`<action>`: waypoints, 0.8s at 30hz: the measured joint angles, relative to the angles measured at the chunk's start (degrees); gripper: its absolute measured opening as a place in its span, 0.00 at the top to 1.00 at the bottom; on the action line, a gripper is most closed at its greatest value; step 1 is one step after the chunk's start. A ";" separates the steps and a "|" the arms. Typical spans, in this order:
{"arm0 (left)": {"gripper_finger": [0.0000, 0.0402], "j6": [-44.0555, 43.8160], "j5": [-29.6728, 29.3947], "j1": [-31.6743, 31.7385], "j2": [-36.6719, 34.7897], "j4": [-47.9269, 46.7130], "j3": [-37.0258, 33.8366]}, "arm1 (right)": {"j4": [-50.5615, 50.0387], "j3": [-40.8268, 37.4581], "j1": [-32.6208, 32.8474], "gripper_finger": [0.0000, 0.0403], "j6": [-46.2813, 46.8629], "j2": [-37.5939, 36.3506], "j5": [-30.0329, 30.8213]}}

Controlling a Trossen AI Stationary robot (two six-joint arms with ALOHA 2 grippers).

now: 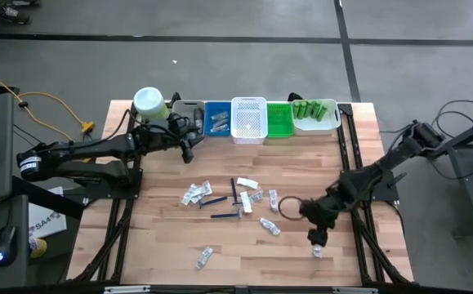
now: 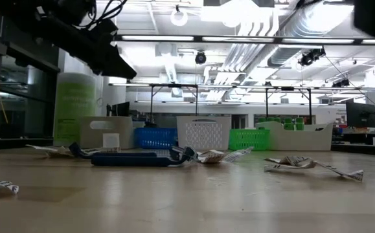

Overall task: Pick & Place Travel size toiletries
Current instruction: Put the white bandage pack into the green bin

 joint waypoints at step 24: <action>0.54 1.22 4.35 0.00 0.04 1.55 0.00 | 14.74 0.00 15.50 0.29 7.48 20.32 6.37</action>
